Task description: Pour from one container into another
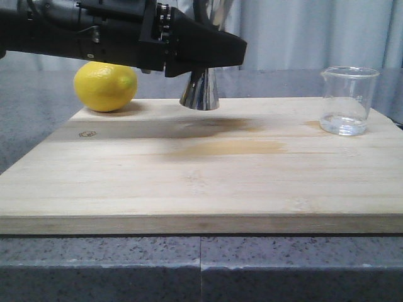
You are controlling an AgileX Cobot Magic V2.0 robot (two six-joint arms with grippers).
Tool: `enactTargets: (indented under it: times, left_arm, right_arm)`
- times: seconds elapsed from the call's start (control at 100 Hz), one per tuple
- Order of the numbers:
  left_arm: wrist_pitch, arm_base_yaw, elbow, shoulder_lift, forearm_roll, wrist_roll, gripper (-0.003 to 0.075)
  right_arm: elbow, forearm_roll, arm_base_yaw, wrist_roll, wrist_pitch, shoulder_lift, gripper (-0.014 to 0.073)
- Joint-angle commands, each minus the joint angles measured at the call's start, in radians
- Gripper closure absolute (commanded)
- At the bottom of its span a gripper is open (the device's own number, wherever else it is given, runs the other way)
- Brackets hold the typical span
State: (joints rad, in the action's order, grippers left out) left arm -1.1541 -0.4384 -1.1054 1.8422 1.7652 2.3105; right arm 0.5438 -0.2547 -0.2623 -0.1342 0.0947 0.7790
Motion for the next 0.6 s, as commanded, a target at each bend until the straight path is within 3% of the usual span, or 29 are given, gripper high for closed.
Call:
enactTargets:
  times: [0.0, 0.59]
  left_arm:
    - [-0.117, 0.002, -0.003, -0.042, 0.086, 0.022, 0.0618]
    - [-0.117, 0.002, 0.013, 0.016, 0.086, 0.054, 0.0618]
  right_arm:
    - [0.038, -0.011, 0.007, -0.004, 0.083, -0.011, -0.0034]
    - [0.038, -0.030, 0.007, -0.004, 0.084, -0.011, -0.0034]
